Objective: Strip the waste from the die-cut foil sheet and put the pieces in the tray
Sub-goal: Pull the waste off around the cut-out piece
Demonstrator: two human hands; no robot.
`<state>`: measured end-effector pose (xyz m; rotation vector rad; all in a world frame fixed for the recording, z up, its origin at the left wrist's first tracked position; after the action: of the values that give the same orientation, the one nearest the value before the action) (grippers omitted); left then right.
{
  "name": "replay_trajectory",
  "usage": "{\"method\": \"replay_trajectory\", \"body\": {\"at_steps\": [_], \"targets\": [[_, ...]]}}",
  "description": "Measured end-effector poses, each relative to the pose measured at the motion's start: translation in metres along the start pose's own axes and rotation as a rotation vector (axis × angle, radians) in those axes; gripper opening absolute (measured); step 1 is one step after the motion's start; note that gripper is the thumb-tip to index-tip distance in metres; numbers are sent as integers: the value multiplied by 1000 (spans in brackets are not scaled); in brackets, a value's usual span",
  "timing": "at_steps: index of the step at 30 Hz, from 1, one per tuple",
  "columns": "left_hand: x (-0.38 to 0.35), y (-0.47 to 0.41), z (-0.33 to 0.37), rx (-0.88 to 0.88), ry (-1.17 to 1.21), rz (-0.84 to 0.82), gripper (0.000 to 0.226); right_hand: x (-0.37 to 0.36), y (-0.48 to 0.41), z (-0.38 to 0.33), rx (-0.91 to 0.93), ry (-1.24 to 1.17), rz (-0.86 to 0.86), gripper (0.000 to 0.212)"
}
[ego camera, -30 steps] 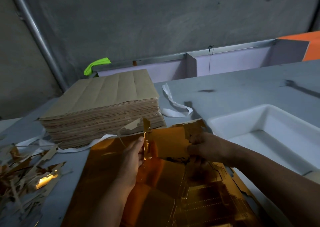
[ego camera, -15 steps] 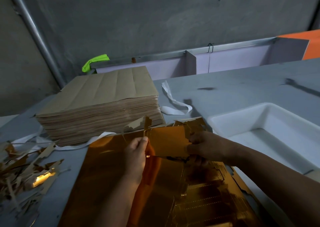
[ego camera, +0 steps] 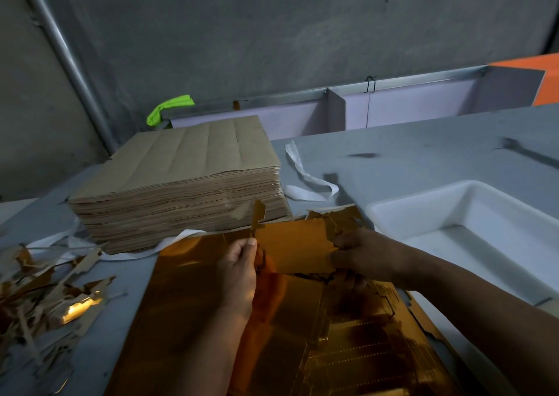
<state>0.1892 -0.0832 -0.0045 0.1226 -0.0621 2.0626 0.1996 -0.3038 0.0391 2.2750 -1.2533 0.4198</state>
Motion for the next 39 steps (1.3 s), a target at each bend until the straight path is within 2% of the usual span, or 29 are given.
{"method": "replay_trajectory", "body": {"at_steps": [5, 22, 31, 39], "targets": [[8, -3, -4, 2, 25, 61, 19, -1, 2, -4, 11, 16, 1, 17], [9, -4, -8, 20, 60, 56, 24, 5, 2, -3, 18, -79, 56, 15], [8, -5, -9, -5, 78, 44, 26, 11, 5, -12, 60, -157, 107, 24], [8, -5, -8, -19, 87, 46, 25, 14, 4, -10, 65, -174, 124, 23]]}}
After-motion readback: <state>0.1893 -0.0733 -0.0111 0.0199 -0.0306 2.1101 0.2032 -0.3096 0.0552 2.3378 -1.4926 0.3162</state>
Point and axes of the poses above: each hand's wrist, its own y-axis away from the middle knuckle, its own x-axis out of the back of the hand, z = x × y, the point moved 9 cm from there along -y, towards the middle knuckle, and after that the axes turned 2 degrees about -y, right-handed, at the moved point
